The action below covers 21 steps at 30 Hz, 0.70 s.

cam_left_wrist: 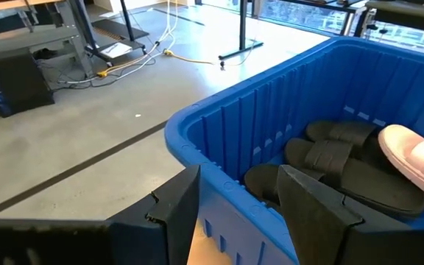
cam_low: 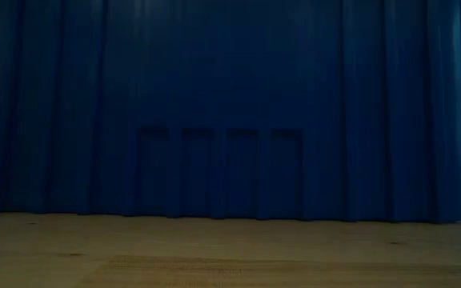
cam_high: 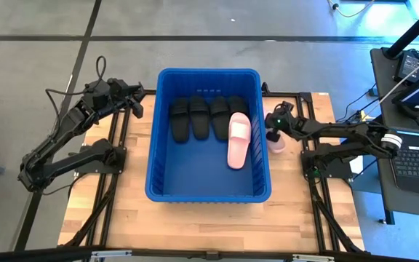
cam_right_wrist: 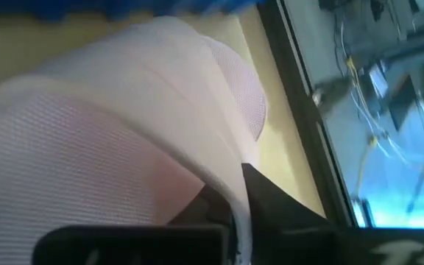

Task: Pick and place slides into bin
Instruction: Put the pink slipper into the blue bin

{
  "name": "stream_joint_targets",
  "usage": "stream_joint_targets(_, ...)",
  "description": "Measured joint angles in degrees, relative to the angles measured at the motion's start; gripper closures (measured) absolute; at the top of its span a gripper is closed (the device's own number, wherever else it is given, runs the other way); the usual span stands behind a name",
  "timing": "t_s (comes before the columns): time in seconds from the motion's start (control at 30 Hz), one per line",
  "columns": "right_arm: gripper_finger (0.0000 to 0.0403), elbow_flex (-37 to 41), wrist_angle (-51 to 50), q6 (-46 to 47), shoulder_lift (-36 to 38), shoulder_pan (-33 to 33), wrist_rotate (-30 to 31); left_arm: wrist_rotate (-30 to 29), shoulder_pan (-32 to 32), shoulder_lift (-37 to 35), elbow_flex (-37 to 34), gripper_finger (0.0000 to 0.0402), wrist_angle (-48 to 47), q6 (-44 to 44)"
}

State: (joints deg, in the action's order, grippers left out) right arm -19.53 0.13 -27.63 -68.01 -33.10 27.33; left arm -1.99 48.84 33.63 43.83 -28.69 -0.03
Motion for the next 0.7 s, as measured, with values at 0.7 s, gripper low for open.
stream_joint_targets(0.7, 0.0389, -28.25, -34.84, 1.94, 0.23, -1.40, 22.01, -0.51, 0.02, 0.00, 0.00, 0.0225, 0.00, 0.17)
